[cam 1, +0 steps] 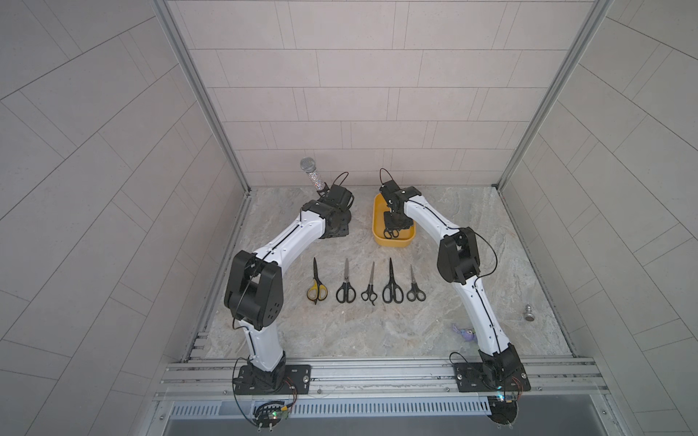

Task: Take the scissors out of the storage box
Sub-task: Pick up the scissors from the storage box.

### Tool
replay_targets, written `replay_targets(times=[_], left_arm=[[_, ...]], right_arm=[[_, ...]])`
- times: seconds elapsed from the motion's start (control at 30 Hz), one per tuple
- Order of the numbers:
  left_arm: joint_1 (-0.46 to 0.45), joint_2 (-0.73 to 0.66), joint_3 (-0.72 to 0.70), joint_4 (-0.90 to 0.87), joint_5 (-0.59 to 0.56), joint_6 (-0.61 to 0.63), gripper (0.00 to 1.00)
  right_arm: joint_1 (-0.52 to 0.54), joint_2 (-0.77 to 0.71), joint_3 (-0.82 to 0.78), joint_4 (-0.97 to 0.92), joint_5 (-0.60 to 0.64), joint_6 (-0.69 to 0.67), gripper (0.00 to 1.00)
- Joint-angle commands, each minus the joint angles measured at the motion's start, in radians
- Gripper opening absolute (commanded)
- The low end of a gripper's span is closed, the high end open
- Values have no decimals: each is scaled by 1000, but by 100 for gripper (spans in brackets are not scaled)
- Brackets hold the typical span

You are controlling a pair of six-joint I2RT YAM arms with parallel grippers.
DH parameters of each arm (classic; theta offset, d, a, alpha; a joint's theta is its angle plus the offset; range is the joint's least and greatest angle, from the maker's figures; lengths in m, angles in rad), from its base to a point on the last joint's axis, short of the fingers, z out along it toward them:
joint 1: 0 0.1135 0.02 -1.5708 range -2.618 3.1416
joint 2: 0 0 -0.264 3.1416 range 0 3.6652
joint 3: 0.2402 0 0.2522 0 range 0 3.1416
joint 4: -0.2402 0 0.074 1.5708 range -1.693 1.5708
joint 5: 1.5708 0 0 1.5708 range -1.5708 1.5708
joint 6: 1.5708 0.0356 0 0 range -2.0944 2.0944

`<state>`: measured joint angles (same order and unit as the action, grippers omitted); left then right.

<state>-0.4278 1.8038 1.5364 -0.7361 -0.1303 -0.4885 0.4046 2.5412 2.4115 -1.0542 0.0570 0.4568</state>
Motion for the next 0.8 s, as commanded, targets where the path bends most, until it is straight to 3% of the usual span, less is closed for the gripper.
replay_targets(times=[0.0,0.13,0.4,0.77], left_arm=[[2,-42,-15,4,19,3,42],[0,-46,-10,6,24,7,42],[0,-28,26,-21,14,25,42],[0,-34,39,-31,7,33,42]], right_arm=[[-1,-36,7,17,-4,-10,40],[6,-115,-91,89,-58,-39,40],[21,-140,-211,71,-104,-78,39],[18,-71,-119,56,-47,-83,38]])
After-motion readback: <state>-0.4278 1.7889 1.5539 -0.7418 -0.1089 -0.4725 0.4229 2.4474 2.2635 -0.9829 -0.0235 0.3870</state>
